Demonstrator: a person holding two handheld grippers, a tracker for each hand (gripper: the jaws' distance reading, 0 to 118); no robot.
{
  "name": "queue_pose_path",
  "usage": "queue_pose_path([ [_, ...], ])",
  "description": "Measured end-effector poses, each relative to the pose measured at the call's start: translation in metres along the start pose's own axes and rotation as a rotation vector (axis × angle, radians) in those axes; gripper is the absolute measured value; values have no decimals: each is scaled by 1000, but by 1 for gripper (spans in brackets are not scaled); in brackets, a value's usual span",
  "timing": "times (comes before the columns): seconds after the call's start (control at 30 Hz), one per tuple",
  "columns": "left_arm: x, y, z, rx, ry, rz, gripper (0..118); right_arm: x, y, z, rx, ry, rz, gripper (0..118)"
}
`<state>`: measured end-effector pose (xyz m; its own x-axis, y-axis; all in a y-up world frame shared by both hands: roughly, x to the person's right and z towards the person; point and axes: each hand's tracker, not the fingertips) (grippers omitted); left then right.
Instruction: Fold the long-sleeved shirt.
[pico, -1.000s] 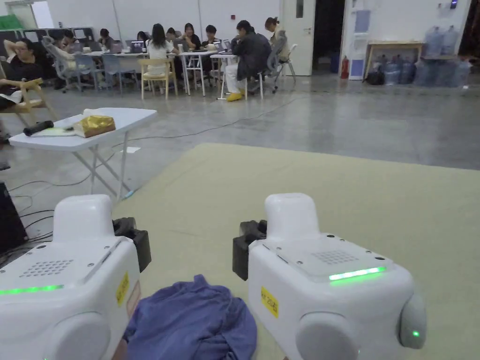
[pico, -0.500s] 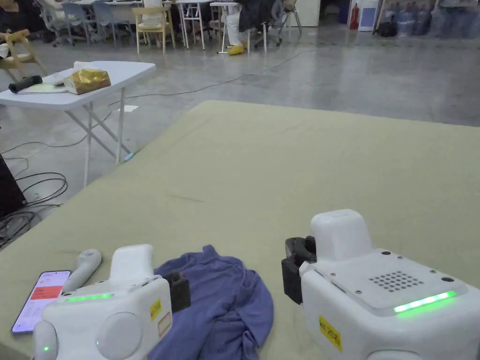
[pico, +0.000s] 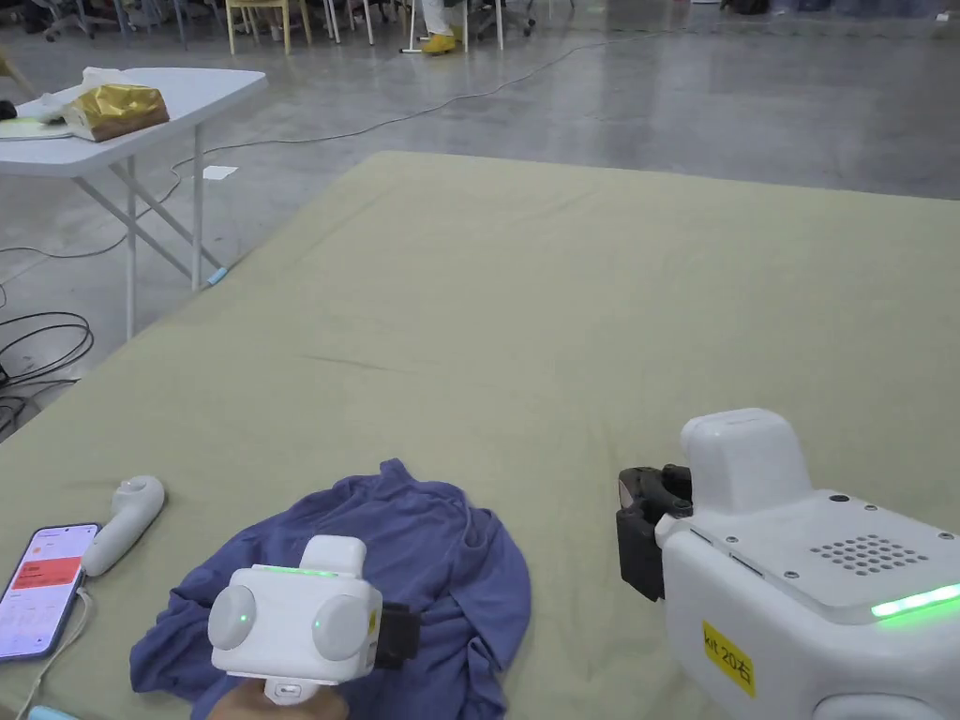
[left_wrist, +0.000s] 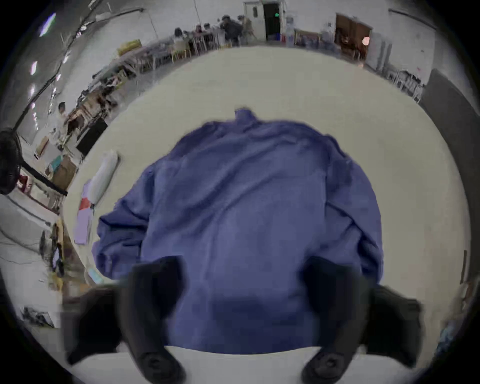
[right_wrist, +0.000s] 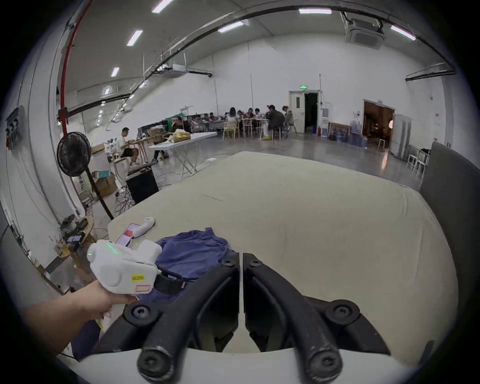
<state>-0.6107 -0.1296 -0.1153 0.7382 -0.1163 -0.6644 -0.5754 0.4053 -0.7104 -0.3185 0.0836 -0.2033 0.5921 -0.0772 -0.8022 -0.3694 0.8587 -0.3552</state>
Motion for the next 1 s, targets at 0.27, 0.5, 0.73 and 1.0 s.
queue_pose_path([
  [0.27, -2, 36, 78, 236, -300, 127, 11, 31, 7, 31, 48, -55, -68, 0],
  [0.5, 80, 63, 272, 452, -670, 92, 11, 75, 30, 99, 182, -135, -90, 0],
  [0.73, 199, 87, 353, 545, -957, -134, 10, 131, 55, 190, 329, -333, -59, 3],
  [1.0, 383, 9, 254, 261, -813, -245, 10, 198, 3, 241, 224, -431, -143, 3],
])
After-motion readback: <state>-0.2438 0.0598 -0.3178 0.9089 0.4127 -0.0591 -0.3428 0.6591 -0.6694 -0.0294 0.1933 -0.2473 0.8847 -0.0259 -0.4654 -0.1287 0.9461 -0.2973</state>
